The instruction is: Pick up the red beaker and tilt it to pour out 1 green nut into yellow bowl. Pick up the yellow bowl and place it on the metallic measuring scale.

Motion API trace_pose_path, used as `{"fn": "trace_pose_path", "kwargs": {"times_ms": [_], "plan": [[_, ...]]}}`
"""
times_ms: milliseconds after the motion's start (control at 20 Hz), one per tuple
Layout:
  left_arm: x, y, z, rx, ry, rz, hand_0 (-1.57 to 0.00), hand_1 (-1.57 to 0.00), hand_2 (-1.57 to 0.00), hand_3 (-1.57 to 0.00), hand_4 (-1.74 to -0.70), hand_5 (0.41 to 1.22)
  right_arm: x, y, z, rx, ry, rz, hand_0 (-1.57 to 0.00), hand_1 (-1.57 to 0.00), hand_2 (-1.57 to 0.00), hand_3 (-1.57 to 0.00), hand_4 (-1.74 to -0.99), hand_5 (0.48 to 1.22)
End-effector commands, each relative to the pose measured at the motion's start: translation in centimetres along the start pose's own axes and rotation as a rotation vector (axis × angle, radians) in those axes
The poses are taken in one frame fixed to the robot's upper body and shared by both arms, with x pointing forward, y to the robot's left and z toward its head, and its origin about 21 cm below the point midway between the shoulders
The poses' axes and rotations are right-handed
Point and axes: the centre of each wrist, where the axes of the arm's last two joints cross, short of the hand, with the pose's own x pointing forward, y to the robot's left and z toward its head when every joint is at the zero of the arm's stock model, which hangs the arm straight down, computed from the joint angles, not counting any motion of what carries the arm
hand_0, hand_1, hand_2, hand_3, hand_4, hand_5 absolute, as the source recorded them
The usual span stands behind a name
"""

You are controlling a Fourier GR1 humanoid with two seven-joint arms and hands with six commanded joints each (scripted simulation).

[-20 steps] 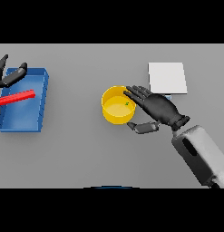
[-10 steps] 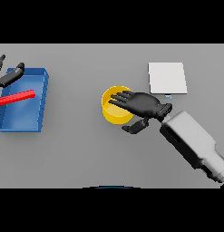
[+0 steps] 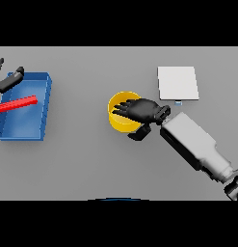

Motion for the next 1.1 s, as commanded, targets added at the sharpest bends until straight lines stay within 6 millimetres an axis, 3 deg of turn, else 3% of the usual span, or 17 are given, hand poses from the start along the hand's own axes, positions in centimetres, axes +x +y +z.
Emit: {"fn": "trace_pose_path", "kwargs": {"times_ms": [0,200,250,300,350,400,500,600,800,1050], "plan": [[-0.1,-0.2,0.0,0.000,0.006,-0.003,0.00,0.00,0.00,0.00,-0.79,0.708,-0.4,0.2,0.2,0.015,-0.004,-0.004,0.00,0.00,0.00,-0.01,-1.188,0.693],[-0.3,-0.4,0.1,-0.006,-0.013,-0.002,0.00,0.00,0.00,0.00,-0.79,0.712,-0.2,0.2,-0.3,0.016,0.014,-0.007,-0.05,-0.06,-0.09,-0.13,-1.261,0.809],[-0.1,-0.1,0.0,0.000,-0.007,-0.007,0.00,0.00,0.00,0.00,-0.79,0.711,0.0,0.2,-0.4,0.018,-0.004,-0.011,-0.19,-0.18,-0.19,-0.21,-1.309,0.891],[-0.4,-0.3,-0.1,-0.003,-0.016,-0.008,0.00,0.00,0.00,0.00,-0.79,0.710,-0.1,0.3,-0.3,0.007,-0.020,-0.006,-0.45,-0.41,-0.35,-0.32,-1.363,0.957],[-0.5,-0.4,-0.1,-0.006,-0.012,-0.003,0.00,0.00,0.00,0.00,-0.79,0.710,-0.1,0.5,-0.3,0.008,-0.019,-0.007,-0.68,-0.64,-0.59,-0.57,-1.435,1.010],[-0.5,-0.5,-0.2,-0.006,-0.011,-0.001,0.00,0.00,0.00,0.00,-0.79,0.710,-0.2,0.5,-0.4,0.008,-0.036,-0.010,-0.86,-0.83,-0.79,-0.68,-1.492,1.052],[-0.5,-0.2,-0.2,-0.002,-0.010,-0.005,0.00,0.00,0.00,0.00,-0.79,0.707,-0.5,0.1,0.2,0.024,-0.037,-0.001,-1.11,-1.09,-1.07,-0.88,-1.578,1.113],[-0.5,-0.1,-0.3,-0.005,-0.002,-0.011,0.00,0.00,0.00,0.00,-0.78,0.712,-0.2,-0.1,0.0,0.030,-0.027,-0.006,-1.28,-1.27,-1.19,-1.03,-1.637,1.152],[0.2,0.0,0.0,-0.001,-0.023,-0.011,0.00,0.00,0.00,0.00,-0.78,0.712,-0.3,-0.4,0.3,0.050,-0.029,-0.023,-1.45,-1.45,-1.33,-1.17,-1.698,1.193],[-0.2,-0.2,-0.1,-0.003,-0.020,-0.017,0.00,0.00,0.00,0.00,-0.77,0.706,-0.7,-2.1,1.9,0.023,-0.023,-0.020,-1.53,-1.53,-1.44,-1.17,-1.727,1.212]]}}
